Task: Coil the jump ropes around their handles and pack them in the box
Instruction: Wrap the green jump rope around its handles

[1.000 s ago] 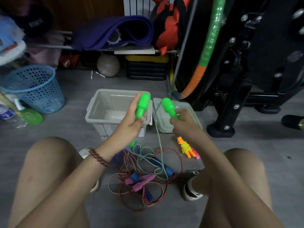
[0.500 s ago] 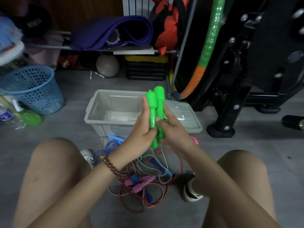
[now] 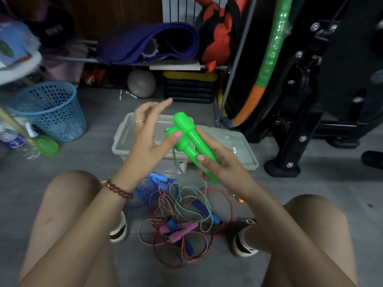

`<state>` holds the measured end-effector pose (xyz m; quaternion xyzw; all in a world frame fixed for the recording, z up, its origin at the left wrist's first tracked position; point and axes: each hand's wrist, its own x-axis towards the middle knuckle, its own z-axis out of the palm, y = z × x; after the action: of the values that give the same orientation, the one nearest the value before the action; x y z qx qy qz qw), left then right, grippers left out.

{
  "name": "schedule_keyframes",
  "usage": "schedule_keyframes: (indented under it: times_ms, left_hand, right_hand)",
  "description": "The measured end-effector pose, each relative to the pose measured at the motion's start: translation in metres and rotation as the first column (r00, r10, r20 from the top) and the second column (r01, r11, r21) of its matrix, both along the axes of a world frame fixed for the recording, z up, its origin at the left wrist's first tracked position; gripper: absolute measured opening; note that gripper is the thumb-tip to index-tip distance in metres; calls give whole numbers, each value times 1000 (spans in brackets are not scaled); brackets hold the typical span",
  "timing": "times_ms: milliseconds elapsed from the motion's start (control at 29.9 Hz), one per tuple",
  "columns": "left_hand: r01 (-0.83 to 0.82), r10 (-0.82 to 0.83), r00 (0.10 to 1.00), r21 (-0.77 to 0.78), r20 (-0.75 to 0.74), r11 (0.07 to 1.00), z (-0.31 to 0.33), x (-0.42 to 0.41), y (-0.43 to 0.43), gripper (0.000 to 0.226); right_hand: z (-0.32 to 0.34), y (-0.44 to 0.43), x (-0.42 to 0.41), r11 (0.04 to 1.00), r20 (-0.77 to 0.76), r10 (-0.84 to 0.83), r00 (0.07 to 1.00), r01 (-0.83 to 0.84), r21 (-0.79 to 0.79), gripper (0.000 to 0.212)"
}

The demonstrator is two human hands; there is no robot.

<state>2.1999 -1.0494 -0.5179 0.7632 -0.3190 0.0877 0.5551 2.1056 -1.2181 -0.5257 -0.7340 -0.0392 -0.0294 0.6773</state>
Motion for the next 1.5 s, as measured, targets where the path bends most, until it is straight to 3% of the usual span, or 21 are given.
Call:
schedule_keyframes:
  times_ms: [100, 200, 334, 501, 701, 768, 902, 1002, 1102, 1169, 1302, 1403, 1503]
  left_hand:
    - [116, -116, 993, 6, -17, 993, 2, -3, -1, 57]
    - [90, -90, 996, 21, 0, 996, 2, -6, -4, 36]
    - [84, -88, 995, -75, -51, 994, 2, -9, -4, 22]
    - [97, -112, 989, -146, -97, 984, 4, -12, -4, 34]
    - [174, -191, 976, -161, -102, 972, 4, -12, -4, 28]
    - [171, -193, 975, -186, -110, 968, 3, -12, -4, 24]
    - [141, -158, 984, -177, -83, 974, 2, -13, -5, 22]
    - [123, -134, 988, -141, -76, 982, 0, -11, -3, 22]
    - [118, -126, 990, -111, -62, 987, -3, -9, -3, 25]
    - [139, -167, 971, -163, -171, 977, 0, -8, -2, 34]
    - [175, -343, 846, -395, -408, 902, 5, -3, -5, 55]
    - [52, -249, 794, -346, -554, 937, -8, 1, -13, 66]
    - [31, -187, 713, -237, -676, 971, -23, -7, -30, 56]
  right_hand:
    - [-2, 4, -3, 997, 21, 71, 997, -70, -35, 58]
    - [-4, 8, -6, 991, -24, 126, 992, -127, -33, 46]
    - [2, 5, -9, 958, -175, 253, 951, -221, 184, 40]
    - [9, -4, -11, 914, -268, 329, 905, -234, 331, 28]
    - [10, -6, -13, 785, -258, 547, 796, -381, 489, 68]
    - [12, -6, -13, 763, -241, 568, 787, -394, 512, 71]
    - [13, -3, -14, 856, -237, 463, 854, -363, 367, 55]
    - [7, 1, -12, 920, -195, 377, 905, -342, 191, 59]
    - [3, 4, -10, 934, -159, 351, 923, -335, 123, 62]
    - [2, 5, -10, 938, -151, 341, 928, -324, 126, 61]
    - [2, 6, -9, 916, -124, 333, 935, -290, 278, 62]
    - [7, 5, -7, 896, -87, 280, 956, -228, 382, 60]
    - [9, 1, -4, 917, -65, 158, 985, -122, 379, 60]
